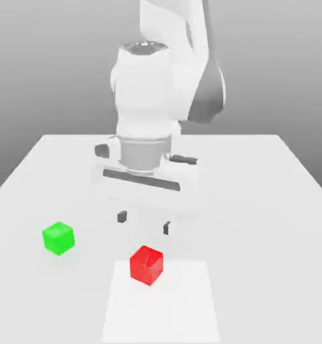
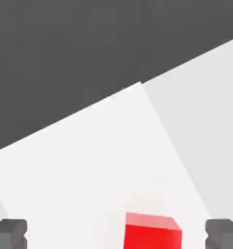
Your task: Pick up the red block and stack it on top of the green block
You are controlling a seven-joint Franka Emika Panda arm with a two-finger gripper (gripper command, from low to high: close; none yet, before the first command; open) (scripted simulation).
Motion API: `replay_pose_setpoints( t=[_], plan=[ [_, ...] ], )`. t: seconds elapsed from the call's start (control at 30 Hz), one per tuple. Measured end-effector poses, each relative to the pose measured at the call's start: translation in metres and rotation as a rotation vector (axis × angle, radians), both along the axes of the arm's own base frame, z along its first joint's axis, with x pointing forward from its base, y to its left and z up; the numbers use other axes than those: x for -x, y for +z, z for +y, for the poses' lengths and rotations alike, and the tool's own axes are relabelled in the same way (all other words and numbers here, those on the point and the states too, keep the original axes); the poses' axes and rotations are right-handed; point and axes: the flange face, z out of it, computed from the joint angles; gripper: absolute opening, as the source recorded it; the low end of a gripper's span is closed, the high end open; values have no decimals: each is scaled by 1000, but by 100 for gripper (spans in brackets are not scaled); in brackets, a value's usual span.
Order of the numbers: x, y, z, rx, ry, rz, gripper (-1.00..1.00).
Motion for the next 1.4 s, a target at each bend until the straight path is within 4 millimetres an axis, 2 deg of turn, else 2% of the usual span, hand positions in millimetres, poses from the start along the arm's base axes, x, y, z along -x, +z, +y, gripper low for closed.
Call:
replay_pose_setpoints(
  t=[0.07,0.2,0.23,0.47,0.7,0.77,0.93,1.07,1.17,1.27,1.4],
  plan=[
    [6,-26,-2,-3,-18,20,0],
    [9,-62,0,-4,-18,26,0],
    [10,-68,0,-4,-18,26,-100],
    [10,-67,0,-4,-18,25,-100],
    [9,-13,0,-3,-17,25,-100],
    [12,-2,-20,-1,-71,25,-100],
    [37,15,-102,5,-292,23,-100],
    [73,26,-163,0,-483,23,-100],
    [106,31,-201,-9,-618,23,-100],
    [113,15,-211,-16,-652,21,-100],
    [114,-17,-211,-17,-653,21,-100]
  ],
)
